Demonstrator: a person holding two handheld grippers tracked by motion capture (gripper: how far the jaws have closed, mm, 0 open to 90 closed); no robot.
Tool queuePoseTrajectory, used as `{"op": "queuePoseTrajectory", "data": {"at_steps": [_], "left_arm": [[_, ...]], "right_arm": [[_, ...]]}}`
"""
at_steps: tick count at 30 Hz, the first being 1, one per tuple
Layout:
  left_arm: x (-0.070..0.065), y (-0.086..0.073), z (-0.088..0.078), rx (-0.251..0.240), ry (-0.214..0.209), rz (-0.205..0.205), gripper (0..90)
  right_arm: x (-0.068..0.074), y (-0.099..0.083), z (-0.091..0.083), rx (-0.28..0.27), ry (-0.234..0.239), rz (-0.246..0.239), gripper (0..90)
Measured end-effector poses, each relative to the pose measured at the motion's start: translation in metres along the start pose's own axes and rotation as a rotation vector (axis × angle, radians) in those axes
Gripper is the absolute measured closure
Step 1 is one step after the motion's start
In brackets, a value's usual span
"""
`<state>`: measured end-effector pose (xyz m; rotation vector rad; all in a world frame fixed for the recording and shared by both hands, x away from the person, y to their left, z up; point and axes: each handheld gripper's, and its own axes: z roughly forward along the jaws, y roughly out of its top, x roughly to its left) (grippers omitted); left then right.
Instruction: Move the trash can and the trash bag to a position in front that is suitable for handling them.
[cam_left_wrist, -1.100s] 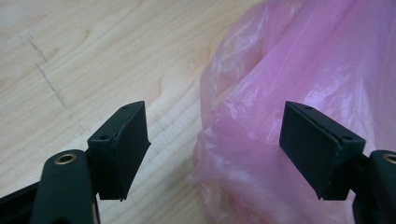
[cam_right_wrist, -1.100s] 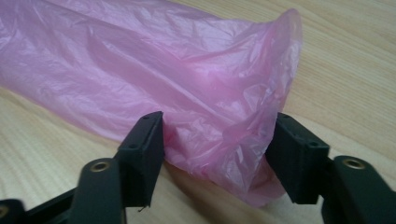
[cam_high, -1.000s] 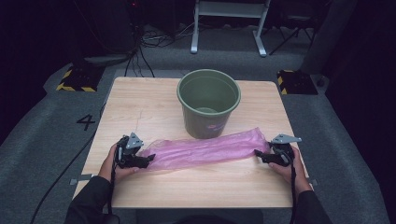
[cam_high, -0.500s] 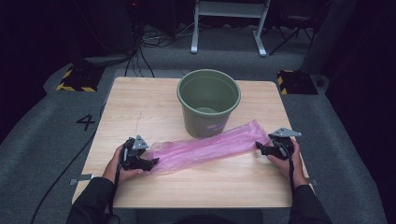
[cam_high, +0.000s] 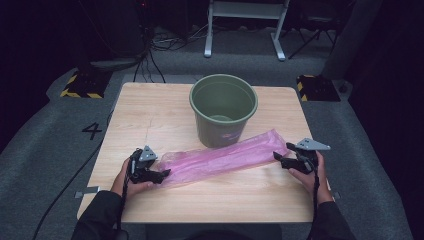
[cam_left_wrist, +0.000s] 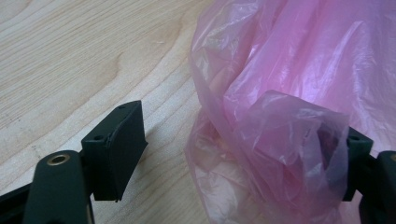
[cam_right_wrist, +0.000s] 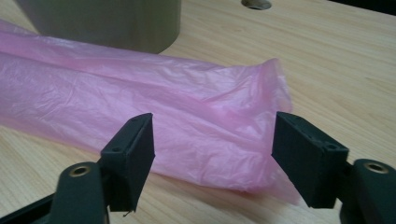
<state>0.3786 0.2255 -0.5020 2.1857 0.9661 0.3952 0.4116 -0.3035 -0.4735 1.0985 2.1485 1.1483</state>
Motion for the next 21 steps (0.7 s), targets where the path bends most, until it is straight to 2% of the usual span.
{"op": "queuePoseTrajectory", "data": {"at_steps": [7,8,11,15,21], "left_arm": [[-0.001,-0.001,0.001,-0.013,0.002,0.005,21.0],[-0.001,0.000,0.001,-0.011,0.002,0.006,21.0],[-0.002,-0.001,0.001,-0.013,-0.001,0.003,21.0],[-0.004,0.000,0.002,-0.015,-0.005,-0.001,20.9],[-0.006,0.002,0.004,-0.019,-0.009,0.013,21.0]], "right_arm": [[0.002,-0.001,0.015,0.029,0.036,0.009,32.7],[0.001,-0.002,0.017,0.044,0.020,0.007,32.3],[-0.001,-0.004,0.020,0.068,0.024,0.018,32.0],[-0.006,-0.009,0.029,0.114,0.007,0.024,33.7],[-0.007,-0.010,0.035,0.132,-0.007,0.023,33.7]]}}
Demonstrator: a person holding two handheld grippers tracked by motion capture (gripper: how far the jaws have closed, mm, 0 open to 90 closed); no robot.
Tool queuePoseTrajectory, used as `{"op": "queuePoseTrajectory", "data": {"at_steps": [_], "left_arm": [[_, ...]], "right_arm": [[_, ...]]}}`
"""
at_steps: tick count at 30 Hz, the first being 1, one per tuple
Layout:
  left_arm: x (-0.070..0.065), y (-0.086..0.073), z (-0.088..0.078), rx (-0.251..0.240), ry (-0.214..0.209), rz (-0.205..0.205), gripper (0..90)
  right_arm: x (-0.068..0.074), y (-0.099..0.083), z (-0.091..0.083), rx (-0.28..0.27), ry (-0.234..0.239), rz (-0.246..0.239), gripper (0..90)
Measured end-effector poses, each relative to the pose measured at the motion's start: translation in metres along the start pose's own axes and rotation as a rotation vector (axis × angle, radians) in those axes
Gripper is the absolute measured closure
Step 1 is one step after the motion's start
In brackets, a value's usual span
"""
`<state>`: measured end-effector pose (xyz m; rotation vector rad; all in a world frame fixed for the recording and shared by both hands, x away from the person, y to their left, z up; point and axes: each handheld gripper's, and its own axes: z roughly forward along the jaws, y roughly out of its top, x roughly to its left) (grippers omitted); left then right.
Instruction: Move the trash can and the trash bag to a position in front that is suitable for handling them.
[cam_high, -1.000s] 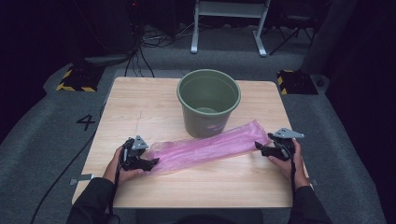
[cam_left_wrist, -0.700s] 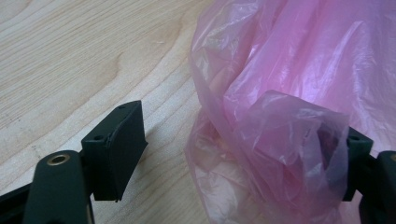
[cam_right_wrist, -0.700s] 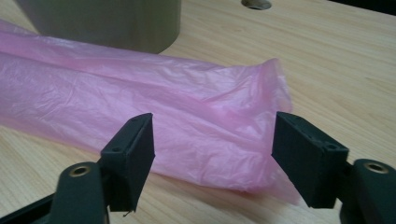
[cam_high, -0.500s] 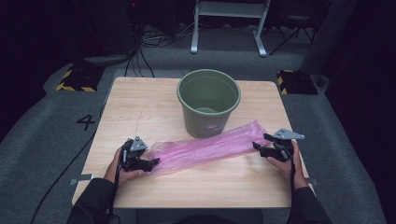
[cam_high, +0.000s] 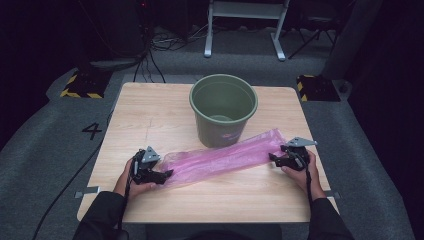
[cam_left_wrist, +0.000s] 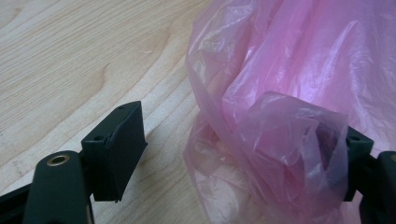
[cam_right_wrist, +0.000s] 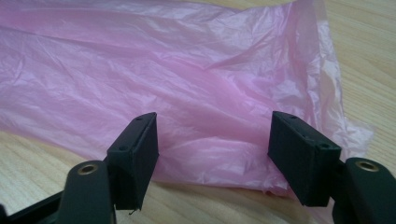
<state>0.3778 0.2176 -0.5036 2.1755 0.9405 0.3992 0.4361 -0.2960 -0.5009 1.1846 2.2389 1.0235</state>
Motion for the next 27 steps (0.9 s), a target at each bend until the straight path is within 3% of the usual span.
{"op": "queuePoseTrajectory", "data": {"at_steps": [11,17,21,27], "left_arm": [[0.000,0.003,-0.001,0.013,0.016,0.004,17.6],[-0.004,0.013,-0.017,-0.047,0.029,0.028,18.3],[-0.016,0.024,-0.025,-0.081,0.014,0.069,19.4],[-0.037,0.040,-0.022,-0.082,-0.023,0.137,21.9]], "right_arm": [[0.000,0.003,0.004,0.009,-0.009,-0.015,35.0],[-0.001,0.006,0.007,0.015,-0.009,0.004,35.1],[0.000,0.007,0.009,0.016,-0.008,0.004,35.7],[0.005,0.009,0.011,0.017,0.006,-0.002,36.0]]}}
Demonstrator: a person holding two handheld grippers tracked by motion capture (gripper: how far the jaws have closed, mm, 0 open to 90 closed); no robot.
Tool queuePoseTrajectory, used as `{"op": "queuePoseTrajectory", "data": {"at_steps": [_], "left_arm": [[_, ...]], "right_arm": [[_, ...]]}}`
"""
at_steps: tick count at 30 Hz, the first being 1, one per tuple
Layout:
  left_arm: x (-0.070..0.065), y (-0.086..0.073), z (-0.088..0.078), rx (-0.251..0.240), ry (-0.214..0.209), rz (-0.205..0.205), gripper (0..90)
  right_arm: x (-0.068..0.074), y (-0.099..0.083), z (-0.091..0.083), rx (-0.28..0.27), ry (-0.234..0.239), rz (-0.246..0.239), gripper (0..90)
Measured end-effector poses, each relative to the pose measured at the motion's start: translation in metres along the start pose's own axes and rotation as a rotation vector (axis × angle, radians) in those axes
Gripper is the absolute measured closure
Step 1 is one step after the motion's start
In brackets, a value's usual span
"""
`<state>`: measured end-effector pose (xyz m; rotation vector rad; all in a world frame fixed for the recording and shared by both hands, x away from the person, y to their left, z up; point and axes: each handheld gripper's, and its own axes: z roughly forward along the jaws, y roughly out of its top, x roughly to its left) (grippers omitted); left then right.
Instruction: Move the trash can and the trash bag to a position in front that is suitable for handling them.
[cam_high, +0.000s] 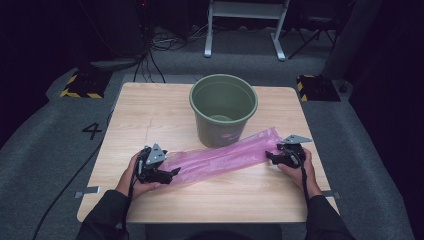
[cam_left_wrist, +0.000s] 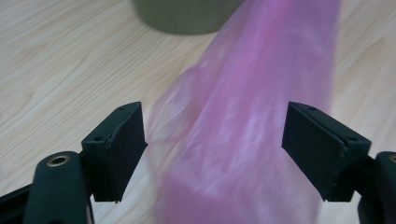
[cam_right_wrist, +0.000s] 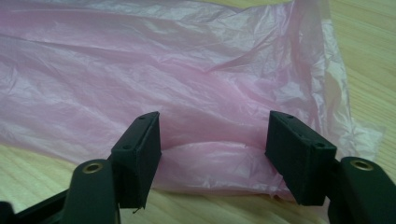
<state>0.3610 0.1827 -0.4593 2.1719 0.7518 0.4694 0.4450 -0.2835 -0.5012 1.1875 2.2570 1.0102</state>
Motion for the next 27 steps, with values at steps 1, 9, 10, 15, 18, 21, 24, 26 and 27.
{"op": "queuePoseTrajectory", "data": {"at_steps": [1,9,10,15,18,21,24,26,27], "left_arm": [[-0.004,0.004,0.002,-0.002,-0.012,0.016,21.8],[-0.033,0.029,0.029,0.029,-0.048,0.105,23.2],[-0.037,0.034,0.036,0.034,-0.074,0.109,23.4],[-0.046,0.045,0.059,0.078,-0.095,0.138,23.1],[-0.048,0.050,0.068,0.087,-0.100,0.144,23.2],[-0.052,0.060,0.085,0.108,-0.108,0.166,23.6],[-0.056,0.066,0.097,0.119,-0.085,0.187,23.7],[-0.056,0.070,0.104,0.132,-0.103,0.182,24.1],[-0.057,0.072,0.106,0.134,-0.102,0.182,24.1]], "right_arm": [[0.002,0.001,0.001,0.002,0.006,-0.002,36.0],[0.021,0.007,0.007,0.010,0.046,-0.035,36.0],[0.024,0.008,0.007,0.011,0.051,-0.041,36.0],[0.030,0.009,0.009,0.010,0.065,-0.053,35.9],[0.033,0.010,0.010,0.009,0.069,-0.060,35.9],[0.037,0.012,0.012,0.009,0.078,-0.064,35.9],[0.040,0.013,0.013,0.009,0.084,-0.071,35.9],[0.041,0.013,0.014,0.008,0.087,-0.073,35.9],[0.041,0.014,0.014,0.008,0.087,-0.074,35.9]]}}
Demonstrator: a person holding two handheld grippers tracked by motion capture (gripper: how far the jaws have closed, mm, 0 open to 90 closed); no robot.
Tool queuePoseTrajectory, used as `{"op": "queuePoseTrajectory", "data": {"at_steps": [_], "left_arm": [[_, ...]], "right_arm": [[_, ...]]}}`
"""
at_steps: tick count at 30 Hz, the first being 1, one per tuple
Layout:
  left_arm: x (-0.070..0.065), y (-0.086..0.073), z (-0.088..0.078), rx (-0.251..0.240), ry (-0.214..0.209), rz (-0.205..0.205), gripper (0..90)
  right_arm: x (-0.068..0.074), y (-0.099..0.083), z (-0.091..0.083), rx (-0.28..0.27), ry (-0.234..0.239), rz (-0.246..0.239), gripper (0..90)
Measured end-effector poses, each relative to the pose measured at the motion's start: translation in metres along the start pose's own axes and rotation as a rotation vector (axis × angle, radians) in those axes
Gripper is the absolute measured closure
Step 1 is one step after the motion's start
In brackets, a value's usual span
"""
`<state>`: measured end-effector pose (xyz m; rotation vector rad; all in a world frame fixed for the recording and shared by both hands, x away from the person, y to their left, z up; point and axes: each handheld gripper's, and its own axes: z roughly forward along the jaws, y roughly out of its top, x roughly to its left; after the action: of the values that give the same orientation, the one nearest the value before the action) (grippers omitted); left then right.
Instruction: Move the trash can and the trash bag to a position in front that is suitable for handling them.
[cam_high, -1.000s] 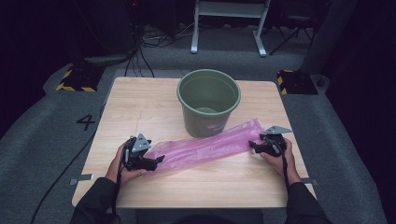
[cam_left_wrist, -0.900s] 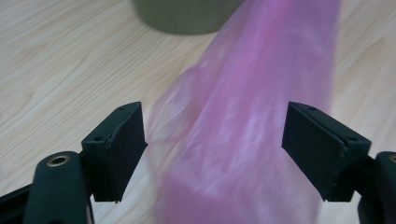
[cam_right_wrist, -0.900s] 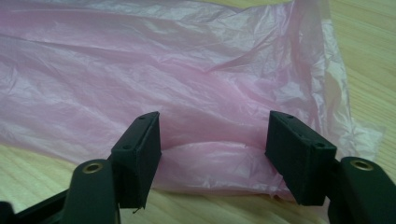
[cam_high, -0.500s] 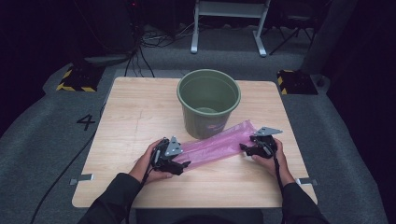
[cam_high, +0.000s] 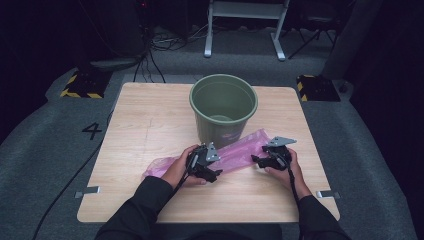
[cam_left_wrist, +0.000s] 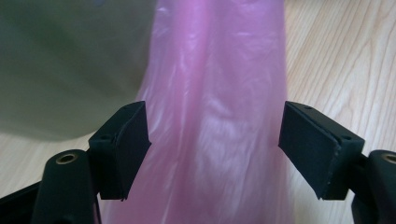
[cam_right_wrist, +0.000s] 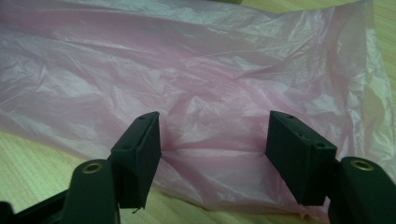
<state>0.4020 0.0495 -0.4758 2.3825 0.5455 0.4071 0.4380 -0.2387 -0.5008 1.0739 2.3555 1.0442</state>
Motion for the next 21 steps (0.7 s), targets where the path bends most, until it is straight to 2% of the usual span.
{"op": "queuePoseTrajectory", "data": {"at_steps": [5,7,9,12,16,17,21], "left_arm": [[0.001,0.007,0.009,0.016,-0.020,-0.017,24.1],[-0.002,0.007,0.015,0.049,-0.034,0.004,23.8],[-0.002,0.006,0.017,0.061,-0.047,0.003,23.0],[-0.001,0.005,0.017,0.059,-0.066,-0.002,25.2],[0.003,0.002,0.016,0.070,-0.107,-0.027,34.0],[0.004,0.002,0.016,0.065,-0.116,-0.021,36.0],[0.009,-0.001,0.015,0.056,-0.148,-0.047,50.2]], "right_arm": [[0.000,0.000,0.000,0.000,0.000,0.001,35.9],[0.000,0.000,0.000,0.000,0.002,0.000,35.9],[0.000,0.000,0.000,-0.001,0.002,0.000,35.9],[0.000,0.000,0.000,0.000,0.003,-0.002,35.9],[0.000,0.000,-0.001,0.003,0.007,-0.003,35.1],[0.000,0.000,-0.001,0.003,0.009,-0.006,34.6],[0.000,-0.002,-0.003,0.004,0.016,-0.005,33.4]]}}
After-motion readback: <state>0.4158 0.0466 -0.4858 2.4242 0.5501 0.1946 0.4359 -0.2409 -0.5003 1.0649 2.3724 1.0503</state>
